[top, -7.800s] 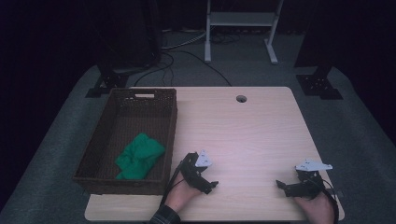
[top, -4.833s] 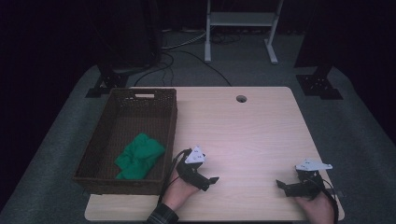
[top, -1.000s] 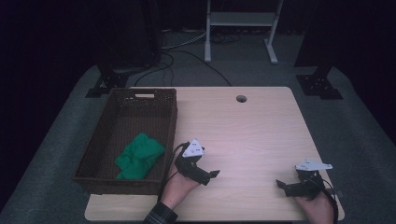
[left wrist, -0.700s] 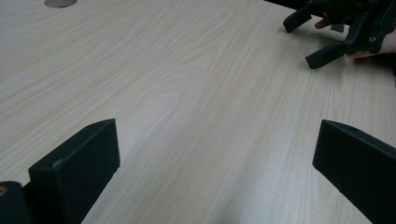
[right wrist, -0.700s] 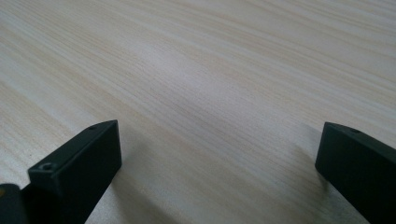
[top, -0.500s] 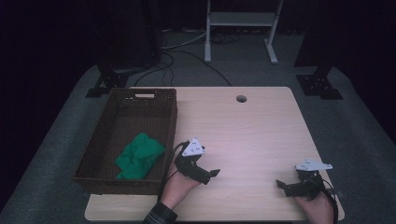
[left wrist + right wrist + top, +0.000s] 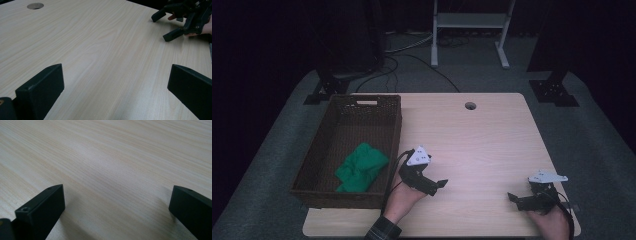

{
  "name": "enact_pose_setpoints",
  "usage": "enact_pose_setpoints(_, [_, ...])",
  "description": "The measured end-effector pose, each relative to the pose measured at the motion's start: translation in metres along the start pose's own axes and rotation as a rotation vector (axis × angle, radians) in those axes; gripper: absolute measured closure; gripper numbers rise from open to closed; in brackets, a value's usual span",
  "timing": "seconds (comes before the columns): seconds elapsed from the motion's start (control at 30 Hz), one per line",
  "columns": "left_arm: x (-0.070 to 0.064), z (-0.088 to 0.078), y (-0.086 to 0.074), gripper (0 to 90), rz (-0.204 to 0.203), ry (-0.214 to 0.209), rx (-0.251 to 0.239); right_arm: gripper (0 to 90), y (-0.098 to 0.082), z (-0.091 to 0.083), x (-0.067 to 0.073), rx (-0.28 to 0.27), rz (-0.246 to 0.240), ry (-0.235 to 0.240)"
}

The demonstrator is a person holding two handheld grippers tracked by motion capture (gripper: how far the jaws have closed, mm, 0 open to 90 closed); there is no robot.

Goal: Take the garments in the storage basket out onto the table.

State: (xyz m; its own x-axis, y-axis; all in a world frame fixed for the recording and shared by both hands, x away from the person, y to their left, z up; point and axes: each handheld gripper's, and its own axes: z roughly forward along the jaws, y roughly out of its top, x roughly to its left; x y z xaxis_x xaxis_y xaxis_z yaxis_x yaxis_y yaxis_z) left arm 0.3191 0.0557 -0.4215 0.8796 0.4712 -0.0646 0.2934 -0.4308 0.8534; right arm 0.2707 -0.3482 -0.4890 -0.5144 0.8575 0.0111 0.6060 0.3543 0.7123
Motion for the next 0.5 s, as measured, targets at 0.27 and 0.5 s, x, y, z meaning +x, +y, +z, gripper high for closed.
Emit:
enact_pose_setpoints(0.27, [0.0003, -0.0017, 0.0027, 0.0, -0.007, 0.001, -0.009, 0.0, 0.0000, 0.0000, -0.0001, 0.000, -0.001, 0.000])
enact_pose_setpoints(0.5, [0.0016, -0.0026, 0.0043, 0.0, -0.016, 0.002, -0.012, 0.0, 0.0000, 0.0000, -0.0001, 0.000, -0.001, 0.000])
